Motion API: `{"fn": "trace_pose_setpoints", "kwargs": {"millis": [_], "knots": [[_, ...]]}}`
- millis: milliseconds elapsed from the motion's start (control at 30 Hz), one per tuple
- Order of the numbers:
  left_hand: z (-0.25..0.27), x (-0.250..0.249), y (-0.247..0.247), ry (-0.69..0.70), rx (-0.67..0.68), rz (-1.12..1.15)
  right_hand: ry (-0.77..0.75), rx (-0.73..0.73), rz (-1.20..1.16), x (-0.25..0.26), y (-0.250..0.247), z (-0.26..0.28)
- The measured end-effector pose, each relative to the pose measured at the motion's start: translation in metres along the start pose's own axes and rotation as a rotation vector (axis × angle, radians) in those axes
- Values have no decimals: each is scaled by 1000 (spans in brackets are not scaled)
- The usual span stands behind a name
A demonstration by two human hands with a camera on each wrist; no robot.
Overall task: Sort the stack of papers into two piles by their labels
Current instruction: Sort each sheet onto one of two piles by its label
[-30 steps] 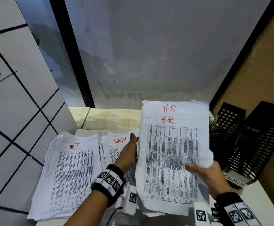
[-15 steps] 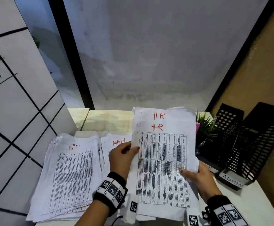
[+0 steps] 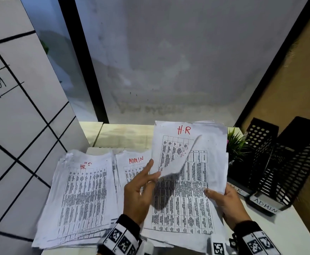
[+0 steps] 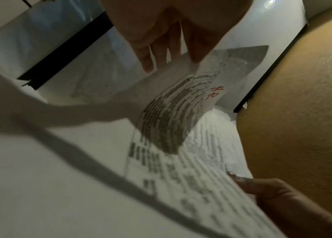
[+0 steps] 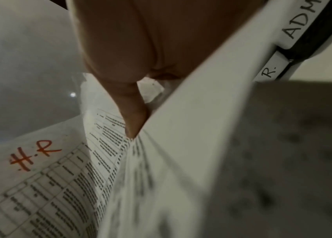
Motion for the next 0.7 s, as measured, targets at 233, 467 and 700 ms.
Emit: {"fn": "trace_pose_setpoints", "kwargs": {"millis": [233, 467, 700], "knots": [[-14, -1, 1, -219, -50, 52, 28, 15, -4, -1, 4, 3], [-34, 10, -23, -239, -223, -250, 53, 0, 9, 1, 2, 8], [-30, 7, -20, -121, -212, -282, 59, -17, -13, 1, -1, 13]]}}
Point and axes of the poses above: each hand's wrist, its own z-axis away from the middle knuckle, its own y-axis out of the palm, x = y × z, the point moved 8 cm from there along -z, towards the middle knuckle, and after that the axes turned 4 degrees about x, right-handed, at the moved point
